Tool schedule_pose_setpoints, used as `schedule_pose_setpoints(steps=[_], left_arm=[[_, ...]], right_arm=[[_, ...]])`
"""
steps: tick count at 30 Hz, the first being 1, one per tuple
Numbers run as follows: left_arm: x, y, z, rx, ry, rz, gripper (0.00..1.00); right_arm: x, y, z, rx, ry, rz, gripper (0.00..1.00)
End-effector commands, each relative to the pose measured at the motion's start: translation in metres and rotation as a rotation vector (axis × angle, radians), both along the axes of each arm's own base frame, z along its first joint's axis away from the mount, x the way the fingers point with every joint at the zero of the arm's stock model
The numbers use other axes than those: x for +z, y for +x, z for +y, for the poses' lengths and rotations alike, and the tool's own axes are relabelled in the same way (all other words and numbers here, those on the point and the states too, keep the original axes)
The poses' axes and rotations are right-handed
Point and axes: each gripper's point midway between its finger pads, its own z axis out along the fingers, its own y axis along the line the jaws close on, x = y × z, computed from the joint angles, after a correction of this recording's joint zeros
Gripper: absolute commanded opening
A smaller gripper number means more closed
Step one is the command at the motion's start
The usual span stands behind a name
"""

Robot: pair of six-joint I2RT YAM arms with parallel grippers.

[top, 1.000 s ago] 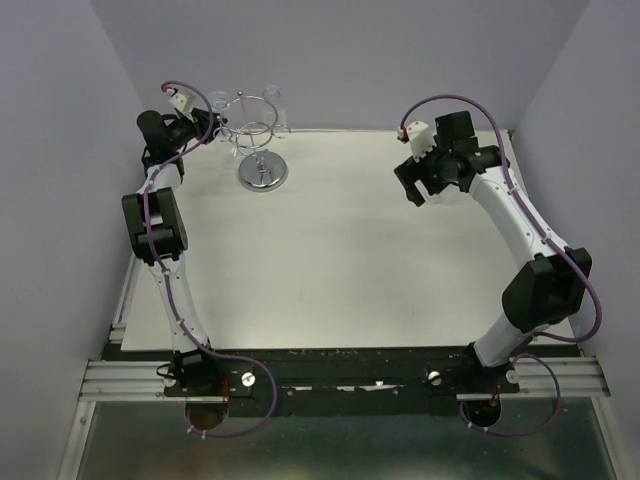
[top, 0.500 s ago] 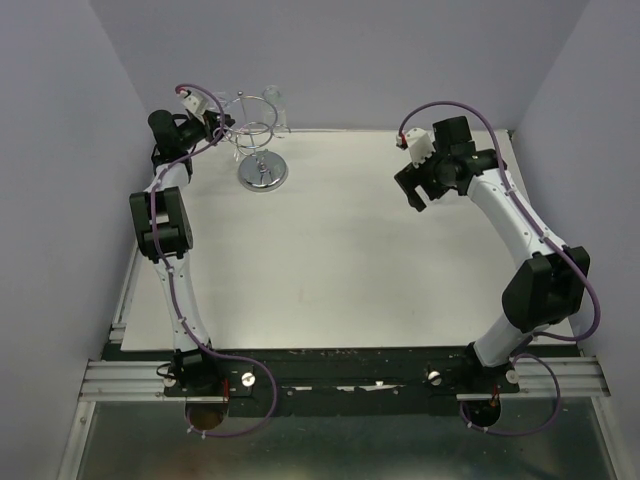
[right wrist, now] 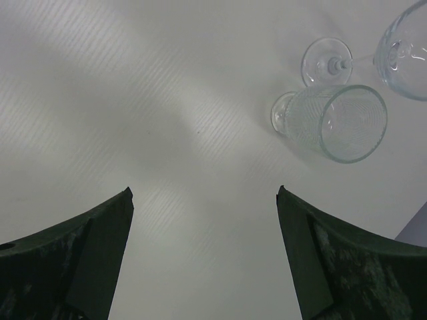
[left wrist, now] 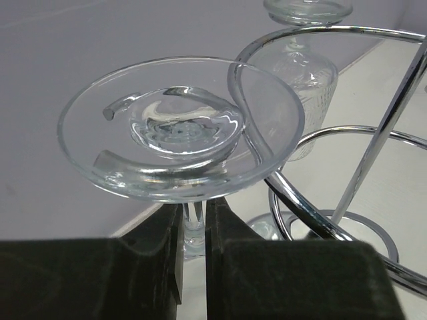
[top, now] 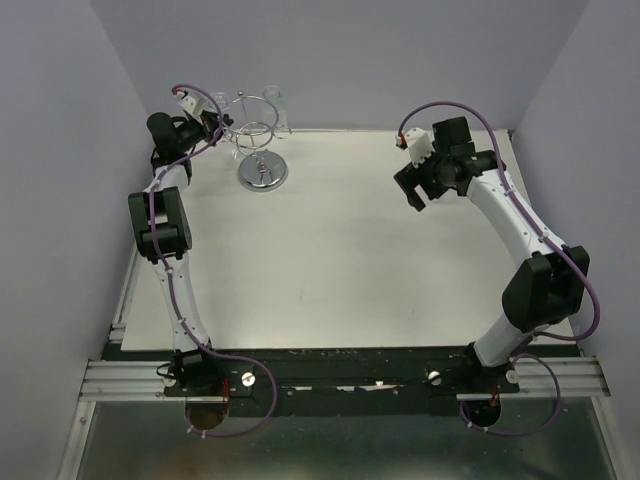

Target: Take the wine glass off the wine glass rack

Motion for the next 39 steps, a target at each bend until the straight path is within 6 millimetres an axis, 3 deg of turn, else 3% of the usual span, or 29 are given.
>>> schedule_pose_setpoints(steps=[1, 8, 20, 31, 39], left_arm=[[0.063, -0.019, -0.008, -0.031, -0.010, -0.125, 0.12], [0.088, -0.034, -0.009, -0.030, -0.051, -0.144, 0.10], [0.091, -0.011, 0.007, 0.058, -0.021, -0.185, 0.08], [0.076, -0.001, 0.020, 0.107, 0.016, -0.165, 0.06], [0.039, 0.017, 0.035, 0.159, 0.001, -0.072, 0.05]], right_arm=[[0.008, 0.002, 0.003, 0.014, 0.005, -0.040, 0.95], [0.003, 0.001, 0.005, 0.021, 0.013, -0.034, 0.95], [0.001, 0.003, 0.006, 0.019, 0.014, -0.030, 0.95], [-0.002, 0.005, 0.008, 0.023, 0.020, -0.023, 0.95], [-0.003, 0.006, 0.010, 0.024, 0.024, -0.020, 0.95]])
